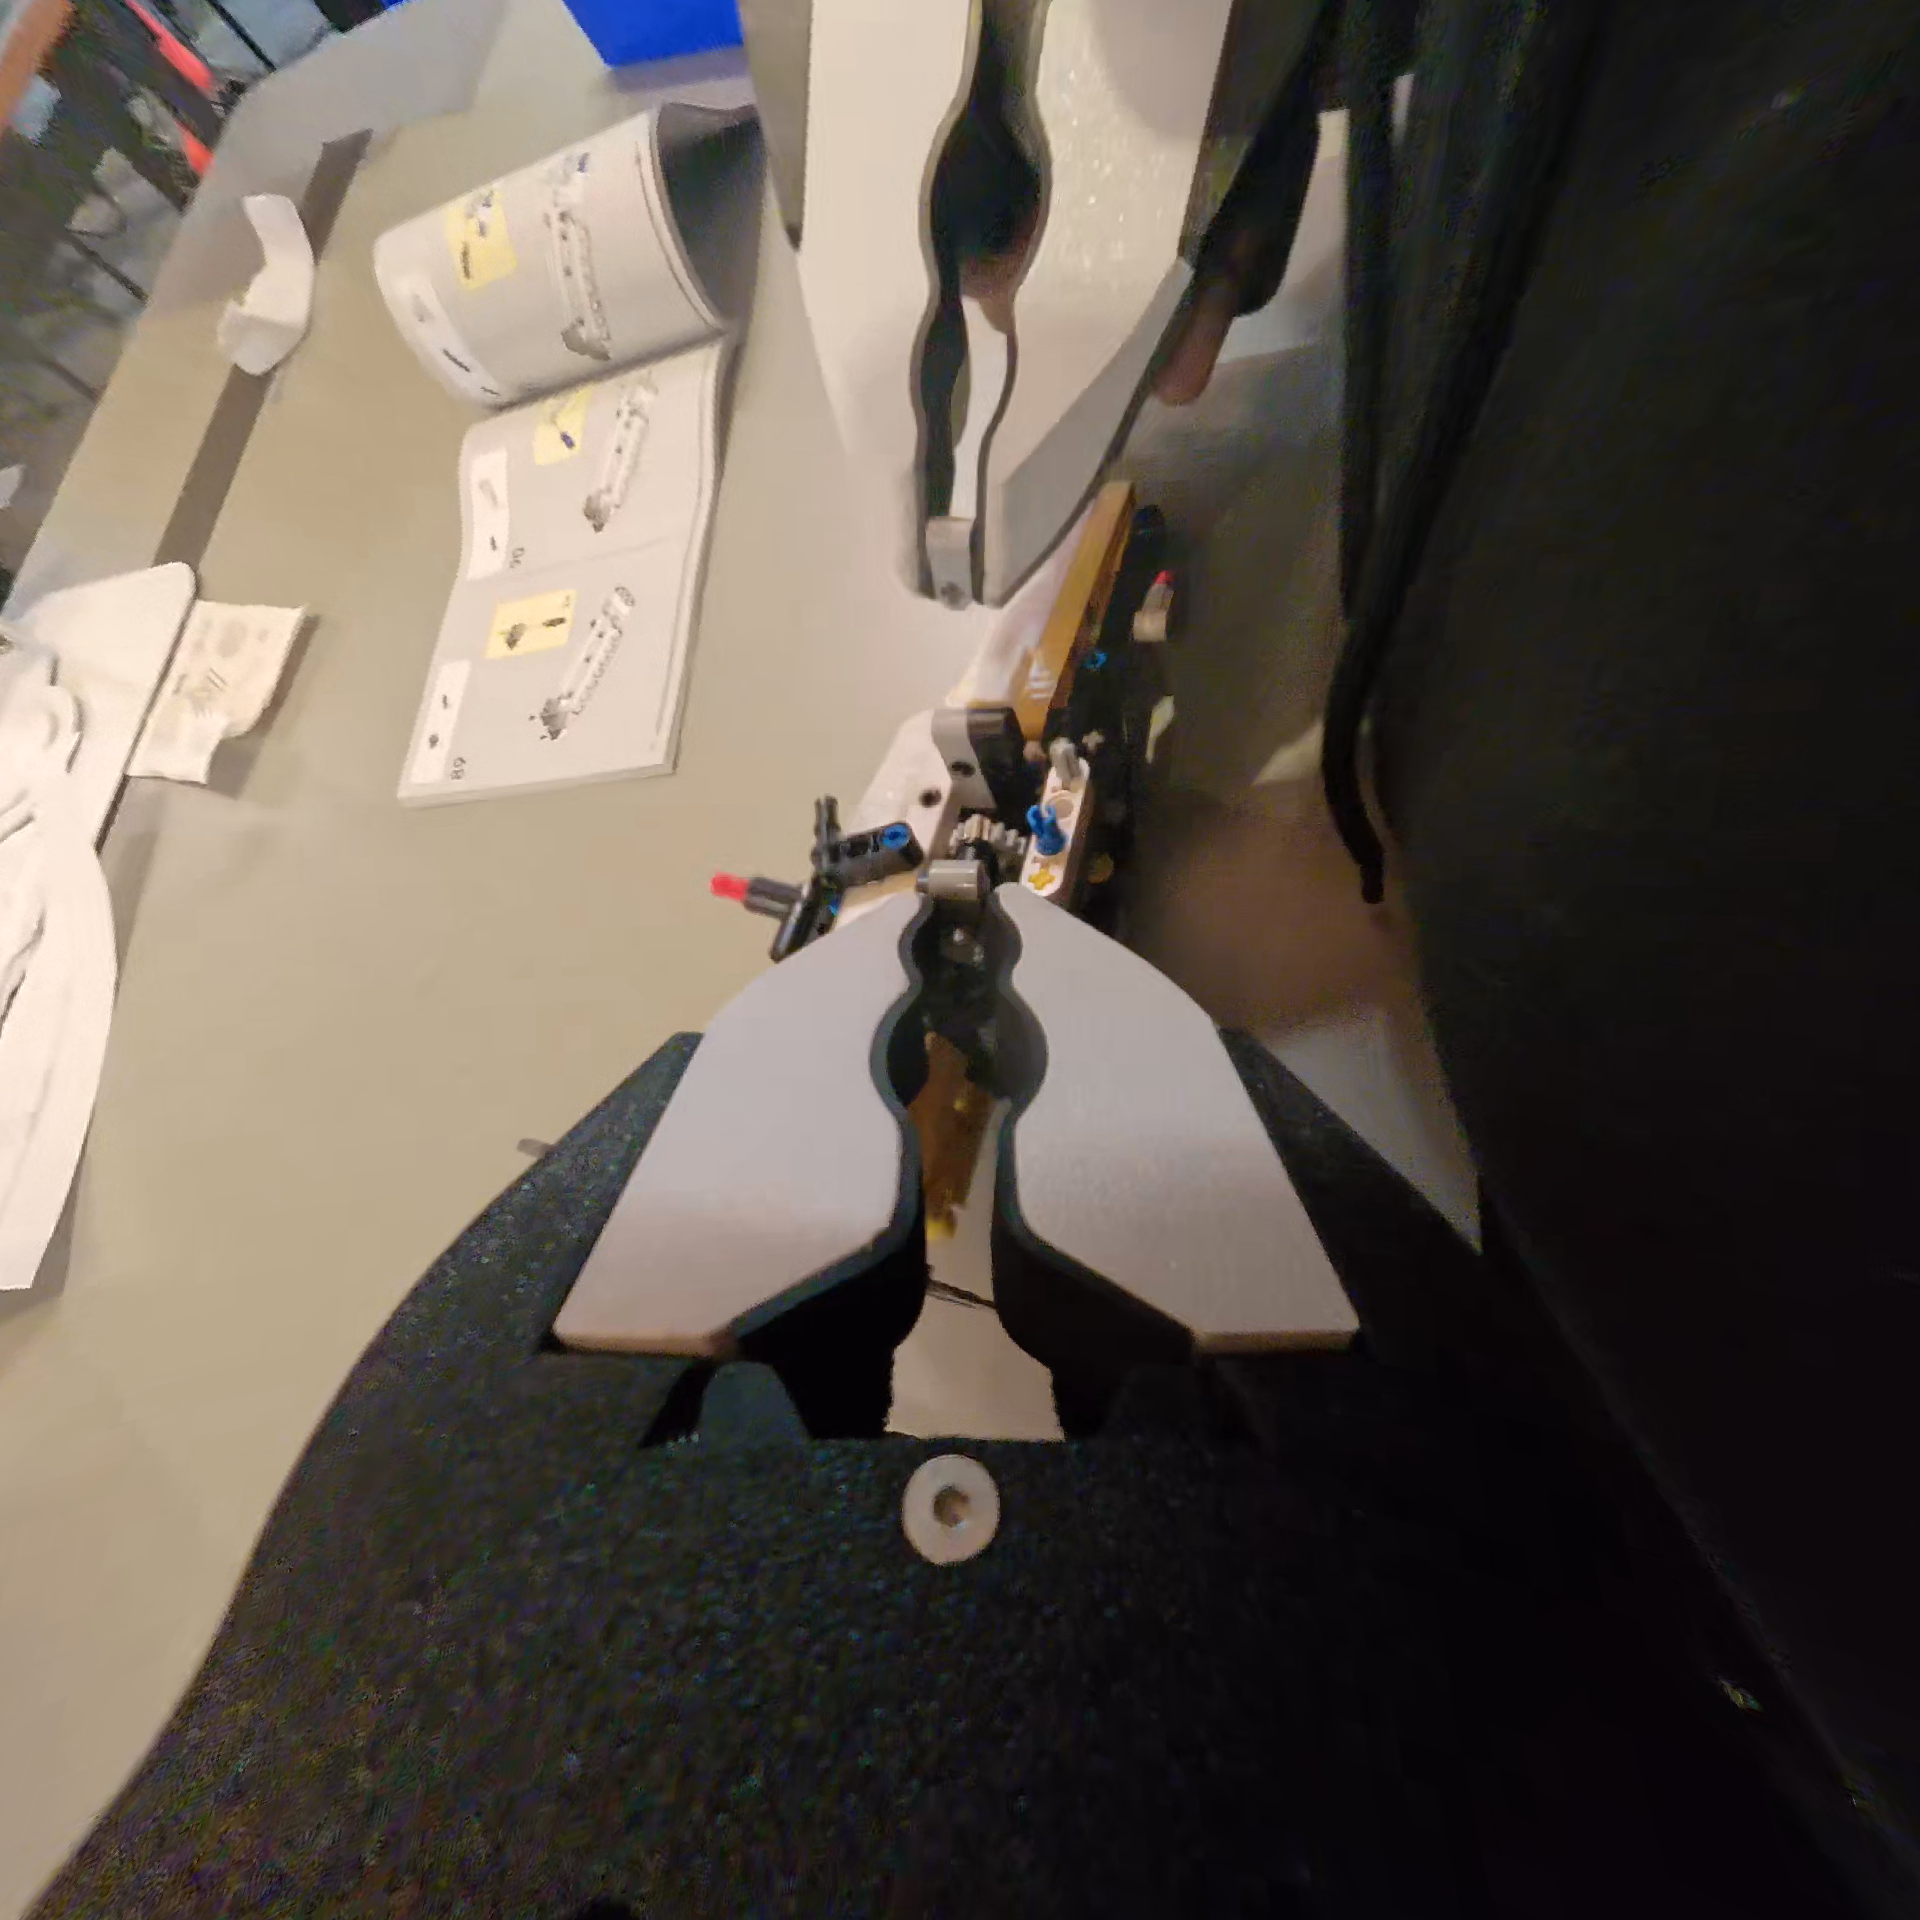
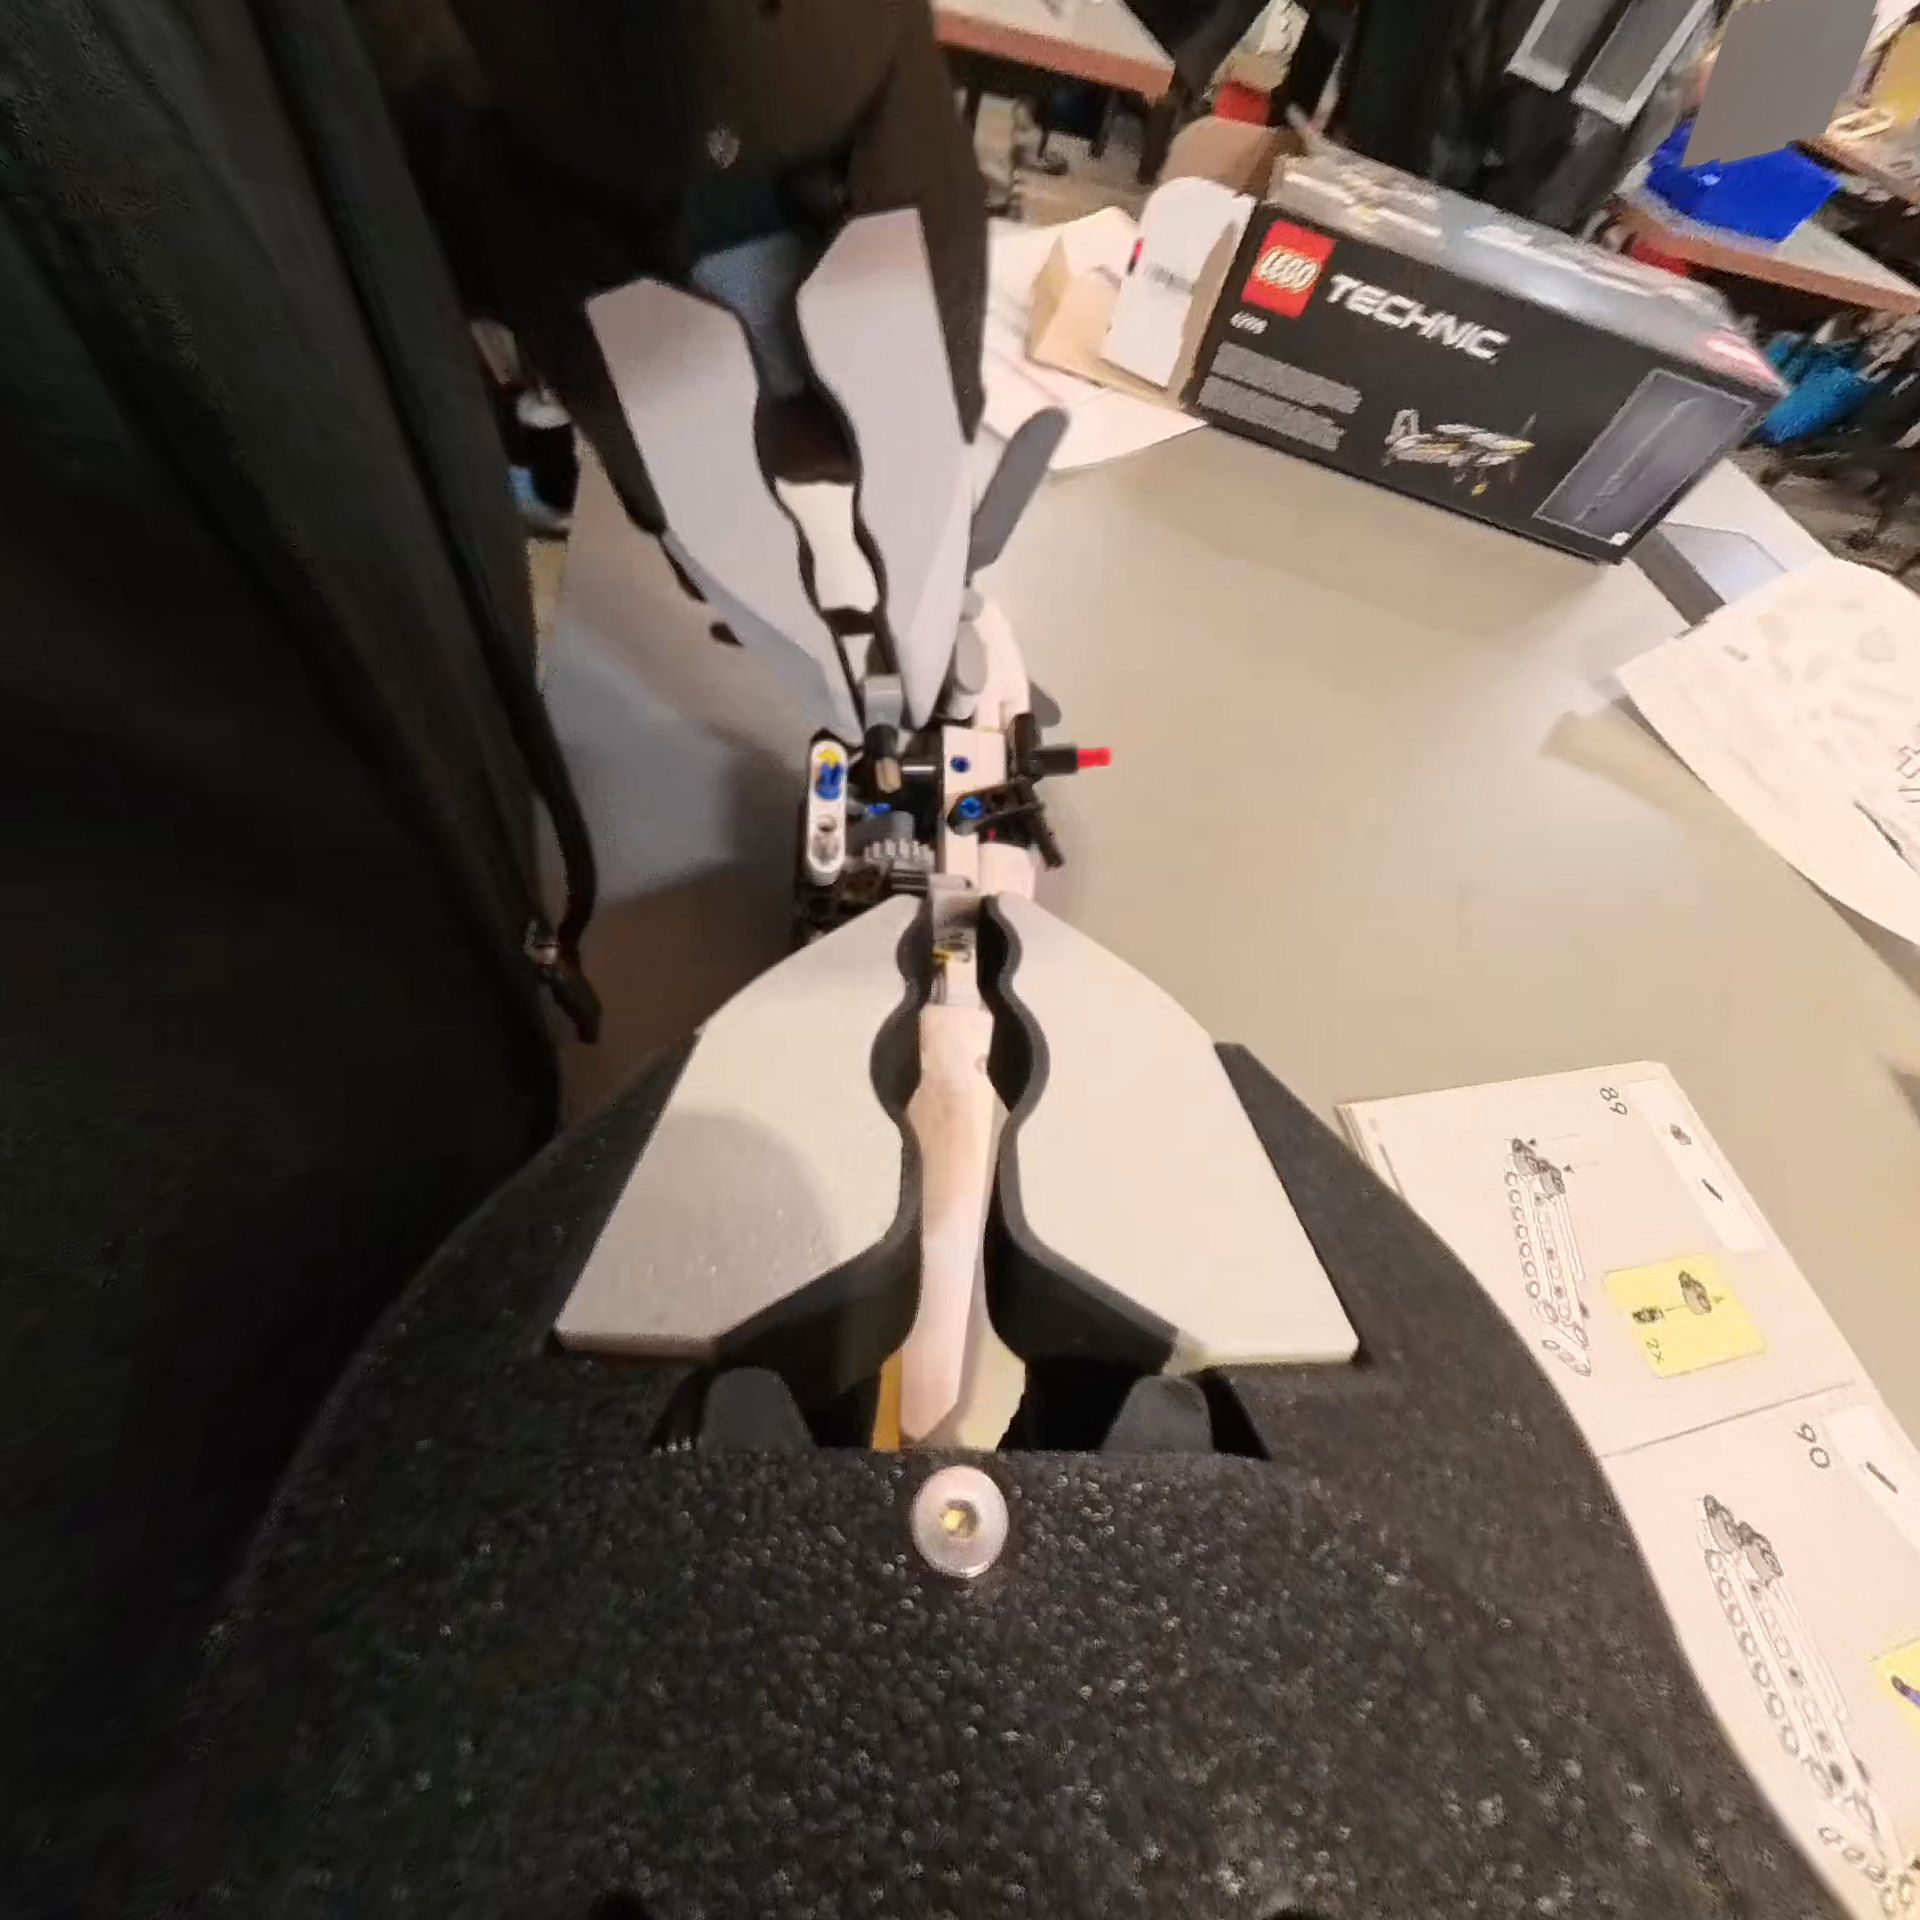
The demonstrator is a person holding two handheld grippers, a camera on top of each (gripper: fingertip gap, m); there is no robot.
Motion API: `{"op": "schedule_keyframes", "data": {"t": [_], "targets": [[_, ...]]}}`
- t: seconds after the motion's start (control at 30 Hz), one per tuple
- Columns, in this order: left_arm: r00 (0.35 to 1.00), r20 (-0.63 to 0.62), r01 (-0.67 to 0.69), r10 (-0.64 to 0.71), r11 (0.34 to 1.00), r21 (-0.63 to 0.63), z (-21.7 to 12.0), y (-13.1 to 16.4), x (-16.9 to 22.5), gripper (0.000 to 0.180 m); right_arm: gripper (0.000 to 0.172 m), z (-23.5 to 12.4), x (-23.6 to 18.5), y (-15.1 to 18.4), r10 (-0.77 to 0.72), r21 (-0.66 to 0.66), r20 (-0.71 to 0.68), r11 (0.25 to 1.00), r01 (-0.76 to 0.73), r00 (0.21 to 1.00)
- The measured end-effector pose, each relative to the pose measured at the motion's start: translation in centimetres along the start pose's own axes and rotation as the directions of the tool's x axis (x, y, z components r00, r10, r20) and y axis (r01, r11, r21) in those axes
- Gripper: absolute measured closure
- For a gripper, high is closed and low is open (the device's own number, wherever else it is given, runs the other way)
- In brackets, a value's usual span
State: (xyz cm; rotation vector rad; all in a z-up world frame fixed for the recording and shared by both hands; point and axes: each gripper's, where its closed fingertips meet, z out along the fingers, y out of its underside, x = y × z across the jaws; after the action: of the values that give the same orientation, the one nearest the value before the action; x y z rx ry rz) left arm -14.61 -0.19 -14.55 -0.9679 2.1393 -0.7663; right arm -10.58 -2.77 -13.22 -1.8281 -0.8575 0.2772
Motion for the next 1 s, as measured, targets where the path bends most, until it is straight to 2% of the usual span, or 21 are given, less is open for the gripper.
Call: {"op": "schedule_keyframes", "data": {"t": [0.17,0.33,0.4,0.47,0.53,0.6,0.67,0.7,0.77,0.83,0.93,1.0], "targets": [[0.998,0.015,0.066,-0.066,0.998,0.007,0.6,0.0,-0.7,0.17,0.164,-0.7,1.3,0.6,0.093,0.065,-0.025,0.994,-0.092,0.995],[0.995,0.035,0.091,-0.092,0.996,0.025,1.2,-0.1,-1.2,0.17,0.164,-3.0,3.0,0.4,0.213,0.193,-0.047,0.961,-0.2,0.976],[0.993,0.049,0.102,-0.103,0.994,0.031,1.4,-0.2,-1.5,0.17,0.164,-5.0,4.4,0.6,0.253,0.219,-0.112,0.95,-0.224,0.961],[0.992,0.051,0.113,-0.115,0.993,0.039,1.5,-0.2,-1.8,0.17,0.164,-8.7,7.0,1.4,0.26,0.198,-0.273,0.958,-0.21,0.926],[0.991,0.056,0.116,-0.118,0.992,0.046,1.7,-0.2,-2.1,0.17,0.164,-14.8,10.6,2.8,0.214,0.109,-0.517,0.977,-0.185,0.828],[0.992,0.056,0.112,-0.115,0.992,0.054,1.8,-0.1,-2.3,0.17,0.164,-22.9,14.0,4.8,0.131,-0.011,-0.759,0.977,-0.215,0.638],[0.992,0.057,0.11,-0.113,0.992,0.059,1.9,-0.2,-2.5,0.17,0.159,-30.2,16.0,8.0,0.064,-0.101,-0.897,0.934,-0.344,0.437],[0.992,0.058,0.108,-0.112,0.992,0.061,2.0,-0.2,-2.6,0.17,0.148,-32.1,16.3,9.7,0.083,-0.103,-0.915,0.897,-0.429,0.394],[0.992,0.061,0.108,-0.112,0.992,0.062,2.2,-0.3,-2.8,0.17,0.142,-32.3,15.9,11.3,0.173,-0.081,-0.893,0.846,-0.527,0.415],[0.991,0.064,0.11,-0.114,0.992,0.062,2.5,-0.5,-2.9,0.17,0.144,-29.8,15.5,10.2,0.151,-0.122,-0.858,0.869,-0.48,0.491],[0.989,0.057,0.134,-0.138,0.989,0.065,2.8,-0.8,-2.9,0.17,0.145,-23.0,14.1,7.9,0.039,-0.264,-0.745,0.9,-0.348,0.666],[0.986,0.056,0.151,-0.155,0.986,0.066,3.0,-0.9,-2.8,0.17,0.151,-16.3,11.9,5.6,0.04,-0.256,-0.572,0.94,-0.225,0.819]]}}
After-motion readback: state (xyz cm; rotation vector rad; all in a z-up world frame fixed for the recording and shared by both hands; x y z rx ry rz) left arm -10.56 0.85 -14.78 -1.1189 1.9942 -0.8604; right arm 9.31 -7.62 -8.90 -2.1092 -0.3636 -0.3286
